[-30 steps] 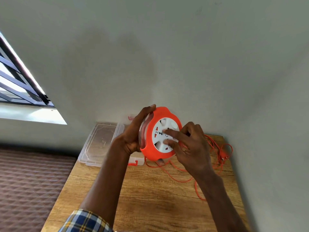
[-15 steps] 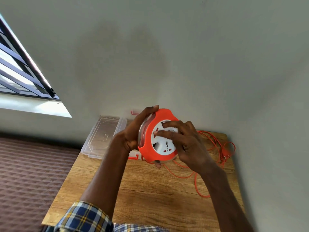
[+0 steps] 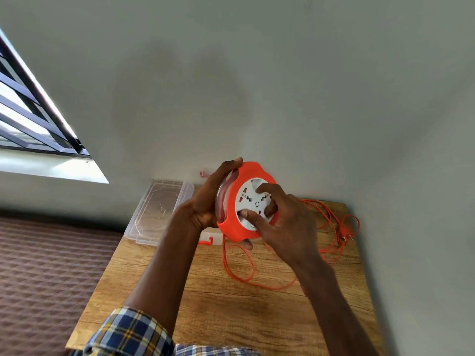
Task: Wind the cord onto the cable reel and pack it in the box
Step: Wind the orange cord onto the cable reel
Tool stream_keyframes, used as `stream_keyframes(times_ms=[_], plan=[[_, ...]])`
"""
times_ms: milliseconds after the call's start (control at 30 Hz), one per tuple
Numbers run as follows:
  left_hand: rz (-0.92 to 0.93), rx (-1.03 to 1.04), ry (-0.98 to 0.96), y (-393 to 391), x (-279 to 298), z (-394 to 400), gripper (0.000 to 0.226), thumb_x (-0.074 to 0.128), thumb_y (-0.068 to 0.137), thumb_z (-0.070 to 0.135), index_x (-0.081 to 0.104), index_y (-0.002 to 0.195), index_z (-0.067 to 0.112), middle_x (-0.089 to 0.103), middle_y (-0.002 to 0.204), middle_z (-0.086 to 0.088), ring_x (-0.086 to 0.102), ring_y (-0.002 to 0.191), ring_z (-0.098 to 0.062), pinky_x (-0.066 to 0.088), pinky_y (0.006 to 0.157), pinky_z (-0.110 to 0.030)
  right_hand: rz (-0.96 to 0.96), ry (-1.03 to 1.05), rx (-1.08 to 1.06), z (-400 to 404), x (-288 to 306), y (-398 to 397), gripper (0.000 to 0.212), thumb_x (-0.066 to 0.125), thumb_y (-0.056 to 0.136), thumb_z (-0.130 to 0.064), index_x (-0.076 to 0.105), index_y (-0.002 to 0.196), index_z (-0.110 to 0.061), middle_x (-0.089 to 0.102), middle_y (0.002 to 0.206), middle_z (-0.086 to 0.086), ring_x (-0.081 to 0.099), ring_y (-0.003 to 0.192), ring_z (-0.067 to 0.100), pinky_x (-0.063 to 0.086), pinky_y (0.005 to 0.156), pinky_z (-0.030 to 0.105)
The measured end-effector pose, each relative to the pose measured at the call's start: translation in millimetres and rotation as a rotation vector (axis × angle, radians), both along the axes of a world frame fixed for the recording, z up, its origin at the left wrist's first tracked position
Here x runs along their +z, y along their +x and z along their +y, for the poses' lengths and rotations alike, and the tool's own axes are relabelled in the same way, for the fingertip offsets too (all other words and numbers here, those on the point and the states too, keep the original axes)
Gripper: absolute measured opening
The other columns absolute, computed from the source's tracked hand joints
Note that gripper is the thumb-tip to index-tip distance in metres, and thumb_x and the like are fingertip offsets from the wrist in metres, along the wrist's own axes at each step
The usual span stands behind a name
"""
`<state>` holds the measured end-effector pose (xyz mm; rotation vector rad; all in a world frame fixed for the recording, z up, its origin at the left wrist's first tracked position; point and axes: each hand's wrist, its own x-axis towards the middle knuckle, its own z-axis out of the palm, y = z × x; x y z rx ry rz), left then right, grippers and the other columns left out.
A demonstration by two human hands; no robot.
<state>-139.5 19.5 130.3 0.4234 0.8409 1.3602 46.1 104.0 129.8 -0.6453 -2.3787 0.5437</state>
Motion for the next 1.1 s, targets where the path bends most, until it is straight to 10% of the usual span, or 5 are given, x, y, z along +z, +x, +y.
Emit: stream_keyframes(times_ms=[367, 733, 900, 1100], plan=[[-0.004, -0.057, 0.016, -10, -5, -6, 0.061, 0.056, 0.100, 0.067, 0.073, 0.126, 0.015, 0.076, 0.119, -0.013, 0.071, 0.107, -0.033, 0.051, 0.101, -0.050, 0.024, 0.033, 0.398, 15, -1, 10, 0.058, 0.064, 0.083, 0.011, 0.075, 0.112, -0.038, 0.047, 0.152, -0.013, 0.054, 0.113, 0.019, 0.052, 0.081, 0.037], [0.037, -0.085, 0.008, -13, -2, -1, 0.064, 0.060, 0.096, 0.068, 0.073, 0.130, 0.015, 0.075, 0.120, -0.013, 0.072, 0.108, -0.032, 0.054, 0.101, -0.049, 0.004, 0.119, 0.187, 12, -4, 4, 0.047, 0.061, 0.089, -0.021, 0.069, 0.123, -0.052, 0.060, 0.125, -0.012, 0.053, 0.101, 0.019, 0.054, 0.074, 0.041], [0.023, -0.095, -0.006, -7, -3, 4, 0.066, 0.060, 0.095, 0.069, 0.073, 0.130, 0.014, 0.074, 0.124, -0.016, 0.071, 0.111, -0.035, 0.055, 0.102, -0.051, 0.007, -0.074, -0.124, -9, -7, -7, 0.059, 0.063, 0.083, -0.075, 0.056, 0.133, -0.044, 0.067, 0.086, -0.022, 0.061, 0.072, -0.004, 0.044, 0.060, 0.015], [0.025, -0.068, -0.004, -7, 0, 0, 0.066, 0.064, 0.090, 0.071, 0.076, 0.127, 0.017, 0.076, 0.122, -0.014, 0.073, 0.109, -0.034, 0.058, 0.097, -0.051, 0.072, -0.015, -0.033, -1, -10, -6, 0.045, 0.066, 0.095, -0.055, 0.056, 0.135, -0.038, 0.063, 0.106, -0.013, 0.060, 0.095, 0.007, 0.053, 0.070, 0.026]])
